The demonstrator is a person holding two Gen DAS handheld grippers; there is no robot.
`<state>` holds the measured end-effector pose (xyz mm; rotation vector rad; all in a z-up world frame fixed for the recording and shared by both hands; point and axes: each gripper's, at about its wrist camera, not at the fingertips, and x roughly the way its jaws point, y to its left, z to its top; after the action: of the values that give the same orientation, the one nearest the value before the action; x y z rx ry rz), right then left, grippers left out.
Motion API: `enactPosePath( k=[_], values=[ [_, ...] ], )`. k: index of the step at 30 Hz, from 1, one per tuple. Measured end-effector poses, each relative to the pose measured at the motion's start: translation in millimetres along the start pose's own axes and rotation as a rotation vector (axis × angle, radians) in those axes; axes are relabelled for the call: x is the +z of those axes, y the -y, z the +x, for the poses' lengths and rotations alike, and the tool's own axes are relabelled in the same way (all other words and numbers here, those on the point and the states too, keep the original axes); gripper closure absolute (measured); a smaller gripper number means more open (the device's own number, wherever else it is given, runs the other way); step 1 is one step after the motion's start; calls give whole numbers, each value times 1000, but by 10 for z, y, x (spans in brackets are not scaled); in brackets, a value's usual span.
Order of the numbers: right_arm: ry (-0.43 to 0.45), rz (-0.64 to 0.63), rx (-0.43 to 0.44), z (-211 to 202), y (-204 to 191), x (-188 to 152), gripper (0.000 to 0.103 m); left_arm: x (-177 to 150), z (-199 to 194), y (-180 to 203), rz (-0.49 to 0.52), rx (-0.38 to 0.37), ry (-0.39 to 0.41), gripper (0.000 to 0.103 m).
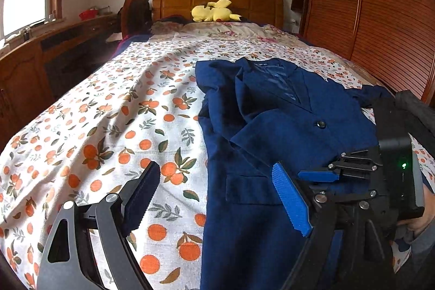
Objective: Fold large clothes
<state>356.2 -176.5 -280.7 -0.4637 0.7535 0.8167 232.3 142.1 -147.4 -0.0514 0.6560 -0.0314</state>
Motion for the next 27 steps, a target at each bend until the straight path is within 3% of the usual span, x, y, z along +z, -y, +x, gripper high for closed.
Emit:
enactPosePath(
  k=[7, 17, 22, 27],
  values=[
    [127, 46, 27, -480, 210, 24, 96, -16, 32, 49, 5, -12, -4, 17],
    [291, 138, -83, -1353, 626, -177, 97, 9, -38, 261, 44, -45, 19, 13],
    [274, 164, -126, -1497, 691, -413, 97, 14, -67, 358, 57, -69, 28, 13],
    [183, 193, -155, -1338, 728, -690, 97, -20, -50, 481, 77, -87, 19, 13]
  ],
)
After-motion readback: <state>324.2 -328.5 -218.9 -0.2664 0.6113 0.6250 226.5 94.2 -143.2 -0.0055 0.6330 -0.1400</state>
